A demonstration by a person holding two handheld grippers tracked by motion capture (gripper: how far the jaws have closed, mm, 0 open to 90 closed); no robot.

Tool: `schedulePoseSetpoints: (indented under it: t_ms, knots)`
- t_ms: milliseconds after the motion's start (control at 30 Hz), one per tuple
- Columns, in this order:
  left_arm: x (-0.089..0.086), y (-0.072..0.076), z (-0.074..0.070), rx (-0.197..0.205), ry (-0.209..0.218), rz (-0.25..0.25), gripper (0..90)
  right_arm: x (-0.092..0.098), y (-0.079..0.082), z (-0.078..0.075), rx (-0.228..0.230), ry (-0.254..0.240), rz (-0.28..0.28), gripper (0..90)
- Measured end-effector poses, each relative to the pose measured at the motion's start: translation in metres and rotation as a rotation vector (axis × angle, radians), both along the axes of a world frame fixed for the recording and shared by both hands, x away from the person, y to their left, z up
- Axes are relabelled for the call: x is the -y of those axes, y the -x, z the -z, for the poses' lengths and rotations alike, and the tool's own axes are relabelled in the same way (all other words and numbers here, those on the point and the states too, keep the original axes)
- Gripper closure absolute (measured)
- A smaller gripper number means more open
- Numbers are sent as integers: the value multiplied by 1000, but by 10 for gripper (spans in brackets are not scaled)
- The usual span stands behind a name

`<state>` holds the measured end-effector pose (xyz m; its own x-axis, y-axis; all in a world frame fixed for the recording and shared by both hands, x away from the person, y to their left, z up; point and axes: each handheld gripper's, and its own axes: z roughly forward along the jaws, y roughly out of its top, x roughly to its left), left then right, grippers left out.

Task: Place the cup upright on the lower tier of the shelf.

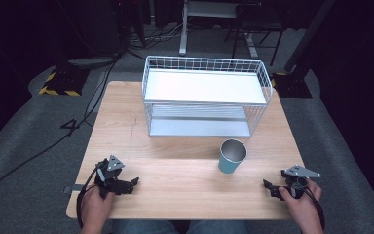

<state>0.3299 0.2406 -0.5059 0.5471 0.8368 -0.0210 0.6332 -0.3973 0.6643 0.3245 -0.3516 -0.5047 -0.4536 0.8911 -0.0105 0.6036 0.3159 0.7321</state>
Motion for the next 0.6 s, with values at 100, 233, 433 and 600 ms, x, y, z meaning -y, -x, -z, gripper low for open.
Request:
schedulePoseSetpoints:
  t_ms: [100, 233, 433, 600]
  knots:
    - [0, 0, 0, -2, -1, 4, 0, 0, 0, 0, -2, -3, 4, 107]
    - [0, 0, 0, -5, 4, -1, 0, 0, -1, 0, -6, -2, -1, 97]
    - [1, -1, 0, 1, 0, -2, 0, 0, 0, 0, -7, -3, -4, 95]
    - [1, -1, 0, -4, -2, -2, 0, 0, 1, 0, -7, -4, 4, 94]
